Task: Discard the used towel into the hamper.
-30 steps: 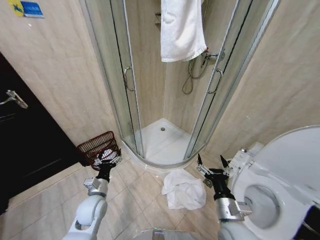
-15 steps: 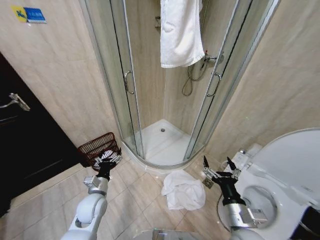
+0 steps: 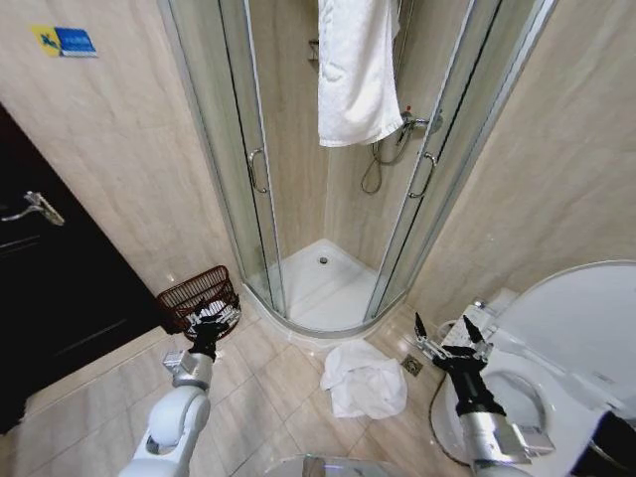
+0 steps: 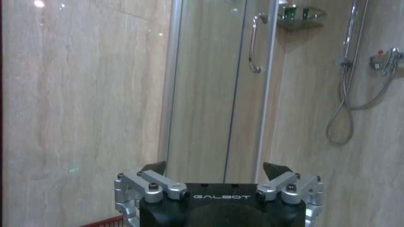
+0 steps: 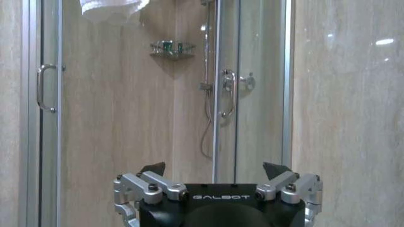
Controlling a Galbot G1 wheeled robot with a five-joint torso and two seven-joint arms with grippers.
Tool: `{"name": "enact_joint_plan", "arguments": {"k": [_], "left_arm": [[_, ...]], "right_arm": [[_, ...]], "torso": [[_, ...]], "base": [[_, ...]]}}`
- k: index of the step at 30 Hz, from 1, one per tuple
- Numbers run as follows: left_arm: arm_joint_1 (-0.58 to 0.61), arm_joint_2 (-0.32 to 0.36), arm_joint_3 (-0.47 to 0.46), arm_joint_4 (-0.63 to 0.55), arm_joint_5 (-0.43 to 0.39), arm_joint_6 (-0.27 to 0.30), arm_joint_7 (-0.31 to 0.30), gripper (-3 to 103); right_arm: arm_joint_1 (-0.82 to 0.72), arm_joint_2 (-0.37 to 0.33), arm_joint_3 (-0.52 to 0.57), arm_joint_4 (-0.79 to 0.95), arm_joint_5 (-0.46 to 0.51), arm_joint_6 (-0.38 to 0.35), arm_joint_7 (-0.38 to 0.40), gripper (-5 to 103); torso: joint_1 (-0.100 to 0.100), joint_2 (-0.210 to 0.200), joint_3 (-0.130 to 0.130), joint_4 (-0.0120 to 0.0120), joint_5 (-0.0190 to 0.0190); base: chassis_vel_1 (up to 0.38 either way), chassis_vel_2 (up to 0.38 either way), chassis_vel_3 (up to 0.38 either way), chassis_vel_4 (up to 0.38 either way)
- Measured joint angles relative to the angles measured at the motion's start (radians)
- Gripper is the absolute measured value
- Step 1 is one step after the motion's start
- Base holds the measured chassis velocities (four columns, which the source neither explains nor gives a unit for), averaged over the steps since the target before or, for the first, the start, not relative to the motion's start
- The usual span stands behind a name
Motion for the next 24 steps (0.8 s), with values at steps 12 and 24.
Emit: {"name": "enact_joint_plan", "arguments": {"k": [12,24], "left_arm": [[-0.009,0.001,0.003,-0.005,-0.013,-0.010,0.001,100],[-0.001,-0.019,0.009,-0.005,0.014,-0.038,0.037,100]], "right_arm": [[0.027,0.013,-0.017,0.000,-0.022,-0.018,-0.002,100],[0.243,-0.059,-0.052,-0.027,0.036,-0.173,0.002,100]], "torso": [[0.027,0.058,0.031,0.0000,0.0000],[0.030,0.064,0.034,-0.0001,0.0002]], "base": [[0.000,0.000,0.000,0.000],[0.000,0.000,0.000,0.000]]}}
